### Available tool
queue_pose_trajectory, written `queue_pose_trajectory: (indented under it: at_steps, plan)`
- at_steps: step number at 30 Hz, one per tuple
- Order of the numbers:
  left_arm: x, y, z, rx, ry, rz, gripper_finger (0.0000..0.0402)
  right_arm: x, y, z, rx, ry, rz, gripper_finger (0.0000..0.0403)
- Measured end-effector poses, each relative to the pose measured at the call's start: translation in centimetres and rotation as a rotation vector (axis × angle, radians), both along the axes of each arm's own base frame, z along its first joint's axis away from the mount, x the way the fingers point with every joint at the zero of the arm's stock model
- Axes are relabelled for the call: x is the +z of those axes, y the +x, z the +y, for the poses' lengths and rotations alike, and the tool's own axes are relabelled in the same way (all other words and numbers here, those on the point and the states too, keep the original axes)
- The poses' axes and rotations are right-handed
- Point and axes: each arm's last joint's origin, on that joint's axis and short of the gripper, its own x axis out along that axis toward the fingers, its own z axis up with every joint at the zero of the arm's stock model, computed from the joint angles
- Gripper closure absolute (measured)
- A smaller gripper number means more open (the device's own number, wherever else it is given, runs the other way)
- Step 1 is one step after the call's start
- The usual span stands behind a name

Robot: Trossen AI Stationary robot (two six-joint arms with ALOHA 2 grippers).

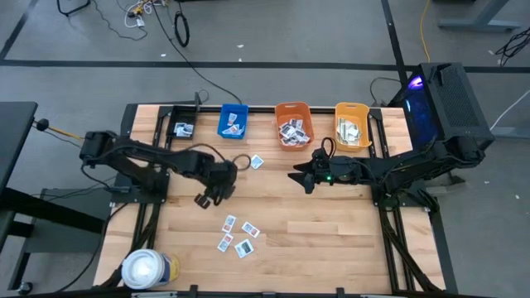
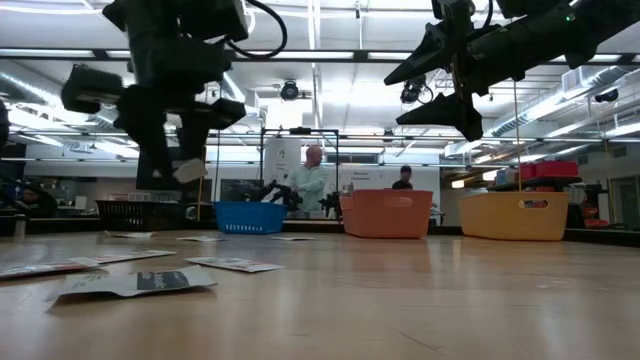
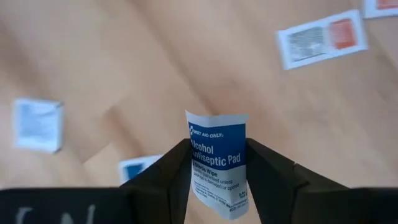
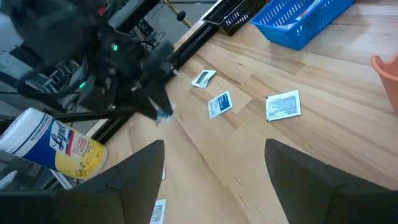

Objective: Pick & Place First Aid Supplies
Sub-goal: Put the alcohol pad into the black bin

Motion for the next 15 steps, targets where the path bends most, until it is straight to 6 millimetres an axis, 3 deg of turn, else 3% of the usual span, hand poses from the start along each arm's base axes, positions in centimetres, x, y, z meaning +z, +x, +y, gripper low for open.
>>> queue_pose_trajectory:
  at_steps: [15]
  plan:
    - [4.8, -2.7, 7.6, 0.339, 0.088, -0.240, 0.0252, 0.0, 0.0, 0.0, -0.001, 0.000, -0.005, 0.0124]
